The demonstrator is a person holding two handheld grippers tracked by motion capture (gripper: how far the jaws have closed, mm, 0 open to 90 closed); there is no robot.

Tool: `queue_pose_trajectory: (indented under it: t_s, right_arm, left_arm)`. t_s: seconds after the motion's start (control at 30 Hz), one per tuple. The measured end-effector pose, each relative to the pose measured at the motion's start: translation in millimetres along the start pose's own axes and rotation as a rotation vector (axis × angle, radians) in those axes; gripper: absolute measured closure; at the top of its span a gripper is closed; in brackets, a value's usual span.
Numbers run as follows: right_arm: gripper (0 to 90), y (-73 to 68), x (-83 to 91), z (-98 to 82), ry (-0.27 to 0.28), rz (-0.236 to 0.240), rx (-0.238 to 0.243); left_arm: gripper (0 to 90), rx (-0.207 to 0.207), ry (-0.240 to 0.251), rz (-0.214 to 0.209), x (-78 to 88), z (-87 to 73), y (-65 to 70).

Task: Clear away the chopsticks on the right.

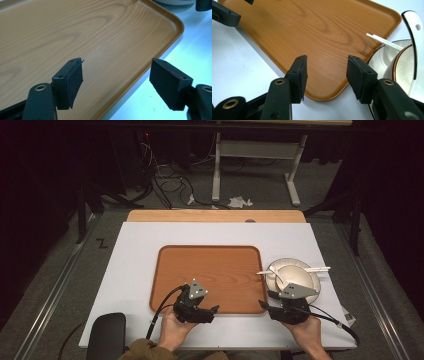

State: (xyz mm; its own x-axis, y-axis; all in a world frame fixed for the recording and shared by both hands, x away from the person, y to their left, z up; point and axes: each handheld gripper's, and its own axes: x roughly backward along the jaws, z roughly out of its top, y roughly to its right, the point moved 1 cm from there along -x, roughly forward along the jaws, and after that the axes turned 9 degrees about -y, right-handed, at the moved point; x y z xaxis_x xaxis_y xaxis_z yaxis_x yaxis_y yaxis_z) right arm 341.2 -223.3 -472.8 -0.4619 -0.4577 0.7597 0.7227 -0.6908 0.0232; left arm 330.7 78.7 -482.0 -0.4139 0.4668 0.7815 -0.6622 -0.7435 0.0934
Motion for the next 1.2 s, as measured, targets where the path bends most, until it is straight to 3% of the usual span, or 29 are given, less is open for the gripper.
queue_pose_trajectory:
  t_s: [0.23,0.37,0.77,0.83,0.93,1.2]
  right_arm:
    - [53.7,0.1,2.7,-1.3,-0.003,-0.013,0.012]
    - [53.8,2.8,8.7,-3.5,0.004,-0.049,0.023]
    - [56.3,13.1,34.6,-10.4,0.038,-0.149,-0.003]
    - [57.4,15.4,39.9,-12.5,0.052,-0.157,-0.017]
    - [57.7,23.7,48.7,-18.5,0.067,-0.147,-0.082]
    - [59.4,38.4,67.3,-35.4,0.088,-0.196,-0.169]
  left_arm:
    - [26.6,-0.006,-0.001,-0.004,0.9,-0.5,0.5]
    - [26.7,-0.003,0.002,-0.007,0.9,-0.2,0.8]
    - [26.7,-0.006,0.005,-0.028,-2.3,3.0,0.7]
    - [26.7,-0.011,0.005,-0.033,-2.8,4.1,1.1]
    - [26.8,-0.02,0.003,-0.04,-4.4,6.0,2.2]
    - [26.8,-0.047,-0.002,-0.058,-9.6,11.5,5.1]
